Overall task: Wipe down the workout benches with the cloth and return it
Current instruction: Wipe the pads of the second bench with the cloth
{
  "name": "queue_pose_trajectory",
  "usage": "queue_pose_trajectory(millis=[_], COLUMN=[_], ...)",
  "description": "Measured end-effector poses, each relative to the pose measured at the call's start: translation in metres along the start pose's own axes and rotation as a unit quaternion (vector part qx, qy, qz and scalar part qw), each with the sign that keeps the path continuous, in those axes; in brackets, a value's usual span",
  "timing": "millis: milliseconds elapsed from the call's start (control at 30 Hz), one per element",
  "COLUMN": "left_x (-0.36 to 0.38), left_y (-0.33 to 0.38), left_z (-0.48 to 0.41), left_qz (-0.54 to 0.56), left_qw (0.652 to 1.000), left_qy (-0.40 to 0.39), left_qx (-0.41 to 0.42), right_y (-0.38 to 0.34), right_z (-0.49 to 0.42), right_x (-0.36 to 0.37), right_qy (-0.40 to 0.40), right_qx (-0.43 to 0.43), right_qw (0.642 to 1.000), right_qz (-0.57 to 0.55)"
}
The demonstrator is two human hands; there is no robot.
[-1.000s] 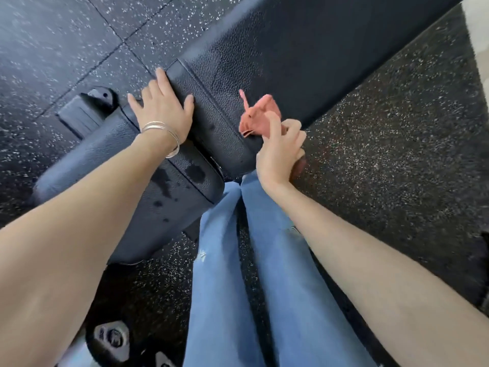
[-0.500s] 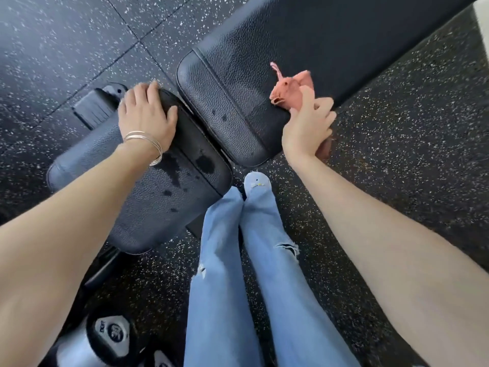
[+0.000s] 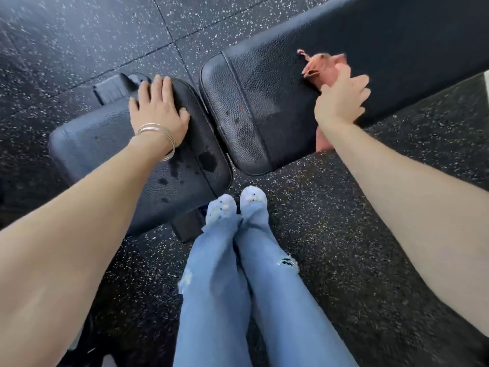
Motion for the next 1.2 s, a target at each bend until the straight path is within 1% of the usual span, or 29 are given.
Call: queue_pose_trajectory(millis=[67,100,167,233,300,367,400,433,467,533,567,600,633,700,733,800,900,967,1000,1033,1100,1133,1167,1200], left_x=[0.002,0.002,0.001,-0.001,-0.002,-0.002,-0.001,0.0,0.002,0.004,0.004,0.002,0.0,-0.003,-0.004,-0.007,-0.011,-0.01,-0.009,-0.008,-0.004,-0.002,-0.001,-0.001], left_y=[-0.002,-0.003,-0.002,0.001,0.001,0.0,-0.002,-0.005,-0.008,-0.012,-0.014,-0.017,-0.02,-0.024,-0.025,-0.024,-0.025,-0.026,-0.026,-0.026,-0.027,-0.027,-0.027,-0.027], left_z=[0.0,0.0,0.0,0.0,0.0,-0.001,-0.002,-0.003,-0.005,-0.01,-0.014,-0.019,-0.022,-0.027,-0.028,-0.032,-0.035,-0.039,-0.04,-0.04,-0.038,-0.039,-0.039,-0.038], left_qz=[0.003,0.004,0.003,0.009,0.014,0.015,0.013,0.01,0.005,-0.006,-0.01,-0.012,-0.013,-0.01,-0.008,-0.009,-0.023,-0.029,-0.029,-0.031,-0.034,-0.034,-0.035,-0.036], left_qw=[1.0,1.0,1.0,1.0,1.0,1.0,1.0,1.0,1.0,0.999,0.999,0.998,0.997,0.995,0.993,0.991,0.987,0.985,0.984,0.985,0.987,0.987,0.987,0.988], left_qy=[0.005,0.002,-0.007,-0.012,-0.012,-0.01,-0.01,-0.009,-0.01,-0.019,-0.026,-0.037,-0.05,-0.075,-0.087,-0.11,-0.138,-0.151,-0.153,-0.149,-0.136,-0.133,-0.13,-0.128], left_qx=[0.0,-0.001,-0.005,-0.009,-0.008,-0.001,0.004,0.008,0.012,0.029,0.042,0.053,0.061,0.071,0.074,0.082,0.083,0.084,0.085,0.085,0.084,0.084,0.085,0.084], right_y=[-0.013,-0.019,-0.025,-0.027,-0.026,-0.026,-0.026,-0.027,-0.03,-0.039,-0.046,-0.053,-0.06,-0.069,-0.071,-0.075,-0.076,-0.071,-0.07,-0.071,-0.08,-0.086,-0.092,-0.098], right_z=[0.018,0.037,0.084,0.118,0.12,0.096,0.077,0.054,0.031,0.0,-0.002,0.005,0.018,0.054,0.071,0.092,0.089,0.066,0.049,0.03,0.005,0.001,0.004,0.012], right_x=[0.011,0.019,0.034,0.043,0.041,0.03,0.024,0.019,0.016,0.014,0.017,0.023,0.029,0.042,0.048,0.053,0.042,0.03,0.025,0.022,0.024,0.029,0.035,0.039], right_qy=[0.008,0.015,-0.003,-0.053,-0.082,-0.073,-0.045,-0.014,0.008,0.02,0.022,0.026,0.033,0.032,0.014,-0.023,-0.06,-0.055,-0.031,-0.002,0.034,0.043,0.053,0.061], right_qx=[-0.001,-0.031,-0.133,-0.223,-0.272,-0.287,-0.267,-0.221,-0.156,-0.026,0.008,0.012,-0.008,-0.095,-0.136,-0.184,-0.253,-0.3,-0.289,-0.246,-0.117,-0.072,-0.048,-0.042], right_qw=[1.0,0.999,0.99,0.97,0.956,0.954,0.962,0.975,0.988,0.999,1.0,1.0,0.999,0.994,0.99,0.981,0.963,0.949,0.954,0.968,0.992,0.996,0.997,0.997], right_qz=[0.019,0.032,0.053,0.082,0.077,0.037,0.019,0.003,-0.011,-0.015,-0.008,0.001,0.008,0.031,0.042,0.064,0.075,0.073,0.069,0.056,0.031,0.032,0.035,0.033])
Point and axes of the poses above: each hand's wrist, its own z-axis away from the middle knuckle, its own x-axis out of the palm, y = z × x, the point moved 1 cm from there along -z, towards the middle knuckle, and after that the axes turned 1 degree about -z, right-handed, at the moved point
